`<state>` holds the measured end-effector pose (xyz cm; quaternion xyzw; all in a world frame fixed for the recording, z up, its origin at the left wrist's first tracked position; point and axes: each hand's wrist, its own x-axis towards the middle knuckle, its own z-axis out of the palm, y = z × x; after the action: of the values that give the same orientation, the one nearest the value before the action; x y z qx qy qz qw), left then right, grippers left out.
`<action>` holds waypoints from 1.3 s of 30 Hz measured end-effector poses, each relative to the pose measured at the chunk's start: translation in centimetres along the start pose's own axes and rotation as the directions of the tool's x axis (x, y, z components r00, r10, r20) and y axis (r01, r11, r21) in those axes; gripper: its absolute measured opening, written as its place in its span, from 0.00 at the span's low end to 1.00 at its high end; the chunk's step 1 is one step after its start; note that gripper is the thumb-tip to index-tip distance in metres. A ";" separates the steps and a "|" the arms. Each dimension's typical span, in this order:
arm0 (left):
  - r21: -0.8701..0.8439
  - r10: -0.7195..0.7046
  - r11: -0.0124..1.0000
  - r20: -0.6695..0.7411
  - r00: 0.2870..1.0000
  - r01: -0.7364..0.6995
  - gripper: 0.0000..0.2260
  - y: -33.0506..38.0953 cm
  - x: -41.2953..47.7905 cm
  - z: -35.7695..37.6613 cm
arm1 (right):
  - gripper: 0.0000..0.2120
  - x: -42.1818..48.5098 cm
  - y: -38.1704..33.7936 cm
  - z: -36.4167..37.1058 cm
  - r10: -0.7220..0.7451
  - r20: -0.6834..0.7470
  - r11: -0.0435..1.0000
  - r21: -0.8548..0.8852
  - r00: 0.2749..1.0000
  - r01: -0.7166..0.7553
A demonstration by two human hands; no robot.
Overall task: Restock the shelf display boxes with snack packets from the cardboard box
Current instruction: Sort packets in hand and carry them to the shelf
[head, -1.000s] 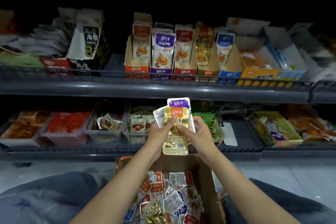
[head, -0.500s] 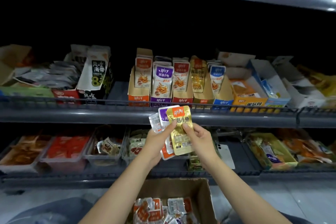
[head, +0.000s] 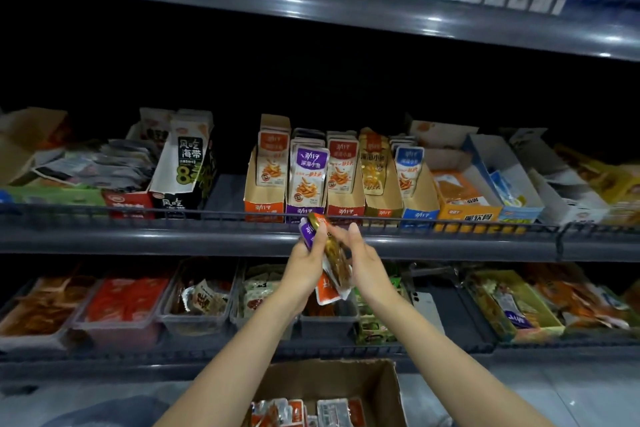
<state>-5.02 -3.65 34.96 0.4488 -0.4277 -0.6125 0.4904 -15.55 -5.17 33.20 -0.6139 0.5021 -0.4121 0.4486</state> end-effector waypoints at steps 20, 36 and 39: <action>0.034 -0.101 0.995 0.186 0.977 0.096 0.10 3.0 4.7 -1.2 | 0.27 5.7 -3.0 -9.3 0.090 -0.018 0.899 0.432 0.996 -0.073; 0.228 0.015 0.973 0.092 0.996 -0.035 0.12 4.0 10.3 1.1 | 0.25 10.0 -2.5 -12.7 0.141 -0.006 0.799 0.591 0.990 -0.110; 0.297 0.022 0.954 0.091 0.996 -0.048 0.14 4.1 11.2 1.2 | 0.28 10.8 -2.5 -13.8 0.086 0.078 0.865 0.489 0.993 -0.113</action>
<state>-6.58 -15.20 37.73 0.4832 -0.5439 -0.5511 0.4087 -26.42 -17.45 39.81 -0.4633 0.3993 -0.4863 0.6241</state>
